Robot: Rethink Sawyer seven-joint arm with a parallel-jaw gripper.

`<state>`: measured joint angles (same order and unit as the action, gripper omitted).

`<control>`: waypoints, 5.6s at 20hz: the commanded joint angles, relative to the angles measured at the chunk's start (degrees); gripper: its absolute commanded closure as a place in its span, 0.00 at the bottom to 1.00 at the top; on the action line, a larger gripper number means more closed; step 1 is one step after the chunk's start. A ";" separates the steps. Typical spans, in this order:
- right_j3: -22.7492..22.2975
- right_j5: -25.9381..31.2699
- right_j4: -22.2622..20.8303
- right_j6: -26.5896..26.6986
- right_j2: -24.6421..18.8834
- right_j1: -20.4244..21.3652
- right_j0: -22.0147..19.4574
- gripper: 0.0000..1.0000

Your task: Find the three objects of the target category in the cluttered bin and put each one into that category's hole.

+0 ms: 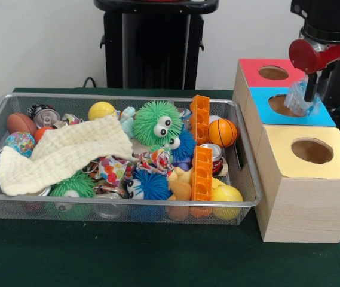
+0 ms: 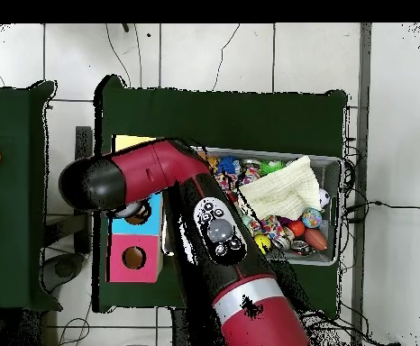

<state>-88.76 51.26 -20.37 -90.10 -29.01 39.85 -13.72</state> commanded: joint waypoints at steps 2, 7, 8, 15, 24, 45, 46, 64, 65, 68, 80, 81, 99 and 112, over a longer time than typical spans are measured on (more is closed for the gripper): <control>-3.79 -0.25 -2.08 -2.57 3.22 -3.34 -1.18 1.00; -2.70 -0.30 -2.32 -3.82 4.24 -4.70 -0.21 1.00; -2.23 -0.39 -2.54 -4.14 4.58 -5.35 0.10 1.00; -0.86 -1.36 -2.72 -4.50 5.58 -7.43 1.09 1.00; 0.53 -1.95 -1.43 -5.96 6.21 -8.89 2.05 1.00; 3.07 4.07 1.83 -4.87 7.41 -7.14 3.31 0.00; 2.60 3.85 2.29 -5.62 7.67 -6.78 3.23 0.00; 2.32 6.65 4.66 -5.34 8.36 -2.42 3.26 0.00; 2.46 7.67 4.86 -4.83 8.19 -1.14 3.18 0.00; 2.80 8.96 5.14 -3.97 7.88 0.93 2.94 0.00; 2.84 6.20 3.82 2.75 5.61 2.09 0.04 0.00; 2.68 4.96 3.41 3.60 5.37 1.88 -0.59 0.00; -0.20 4.11 -4.43 21.81 -1.67 3.58 -16.47 0.00; -3.06 5.44 -7.20 19.65 -5.11 4.78 -21.01 0.00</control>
<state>-87.20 54.58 -24.43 -86.45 -28.88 44.63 -34.62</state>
